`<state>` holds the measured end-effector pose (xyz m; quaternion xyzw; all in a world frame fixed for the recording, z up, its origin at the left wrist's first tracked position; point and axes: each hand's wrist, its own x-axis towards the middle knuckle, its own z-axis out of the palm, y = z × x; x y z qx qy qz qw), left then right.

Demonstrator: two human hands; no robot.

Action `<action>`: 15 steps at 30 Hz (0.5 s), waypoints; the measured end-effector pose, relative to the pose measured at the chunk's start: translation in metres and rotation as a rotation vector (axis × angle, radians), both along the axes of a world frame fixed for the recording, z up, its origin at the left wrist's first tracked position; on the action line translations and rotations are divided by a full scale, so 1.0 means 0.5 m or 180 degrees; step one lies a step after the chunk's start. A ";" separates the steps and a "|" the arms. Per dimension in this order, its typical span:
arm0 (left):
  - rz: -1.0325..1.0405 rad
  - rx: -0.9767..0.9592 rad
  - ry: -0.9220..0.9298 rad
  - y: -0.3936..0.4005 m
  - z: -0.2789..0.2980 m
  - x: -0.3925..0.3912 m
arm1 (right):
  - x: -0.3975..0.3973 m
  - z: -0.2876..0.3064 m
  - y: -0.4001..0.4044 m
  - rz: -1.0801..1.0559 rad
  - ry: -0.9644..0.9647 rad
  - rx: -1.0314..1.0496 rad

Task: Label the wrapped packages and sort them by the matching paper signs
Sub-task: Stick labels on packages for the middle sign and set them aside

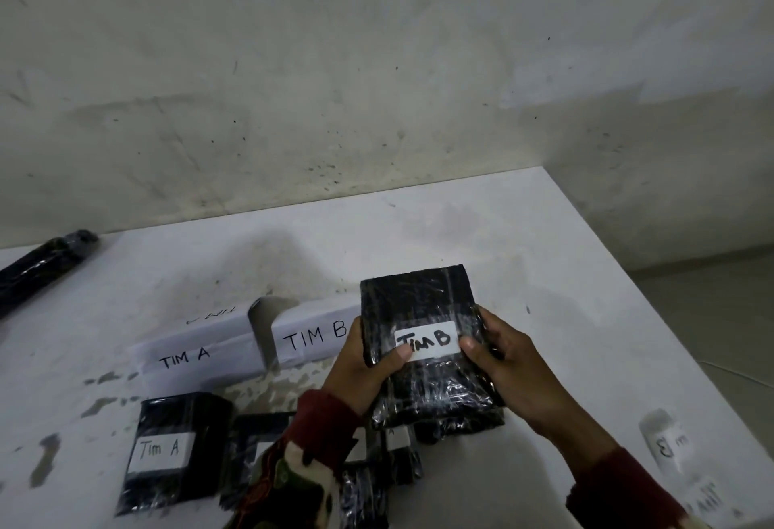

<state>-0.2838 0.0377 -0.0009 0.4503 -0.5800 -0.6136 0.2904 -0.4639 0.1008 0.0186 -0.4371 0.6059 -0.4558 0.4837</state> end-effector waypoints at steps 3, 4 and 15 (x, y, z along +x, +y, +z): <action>0.0051 0.0089 0.0078 0.001 -0.003 0.008 | 0.007 -0.008 0.003 -0.0037 -0.0026 0.0030; 0.0116 0.0211 0.0152 0.004 -0.005 0.008 | 0.008 -0.011 0.005 -0.0047 -0.0039 0.0060; -0.0114 0.0089 -0.0577 0.066 -0.037 0.014 | 0.001 -0.070 0.049 -0.0496 0.0057 0.0592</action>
